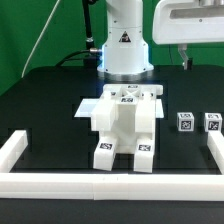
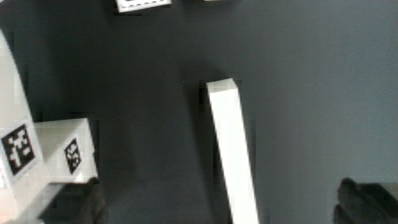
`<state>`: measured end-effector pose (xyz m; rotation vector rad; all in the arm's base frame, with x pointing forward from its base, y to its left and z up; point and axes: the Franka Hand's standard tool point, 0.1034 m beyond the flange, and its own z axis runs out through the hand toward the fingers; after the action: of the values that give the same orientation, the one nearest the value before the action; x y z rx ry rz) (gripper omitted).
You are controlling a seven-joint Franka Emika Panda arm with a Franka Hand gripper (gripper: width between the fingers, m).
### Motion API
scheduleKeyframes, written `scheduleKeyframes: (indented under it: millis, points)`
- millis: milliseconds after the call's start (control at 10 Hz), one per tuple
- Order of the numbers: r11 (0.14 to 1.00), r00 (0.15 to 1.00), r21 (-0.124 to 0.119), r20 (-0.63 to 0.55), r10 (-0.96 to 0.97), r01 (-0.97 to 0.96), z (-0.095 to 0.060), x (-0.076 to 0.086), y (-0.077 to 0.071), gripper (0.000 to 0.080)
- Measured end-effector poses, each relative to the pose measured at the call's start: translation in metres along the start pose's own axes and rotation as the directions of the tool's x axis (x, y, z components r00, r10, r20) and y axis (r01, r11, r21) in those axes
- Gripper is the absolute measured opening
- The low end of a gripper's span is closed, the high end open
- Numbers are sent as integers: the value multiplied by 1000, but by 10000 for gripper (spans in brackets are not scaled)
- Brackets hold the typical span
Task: Assemble chair
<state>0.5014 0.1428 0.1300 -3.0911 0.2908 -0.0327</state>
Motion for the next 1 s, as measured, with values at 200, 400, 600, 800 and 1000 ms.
scheduleKeyframes:
  millis: [200,400,600,800,1000]
  points:
    - [1000,999,-26,39,-10,11,30,-13,-2,649]
    - [999,999,-16,-9,42,-42,45,-20,-20,649]
    - [1000,1000,-16,-7,26,-26,46,-22,-20,649]
    - [1000,1000,-14,-9,25,-25,53,-31,-24,649]
    - [1000,1000,-23,-5,10,-10,74,-43,-30,649]
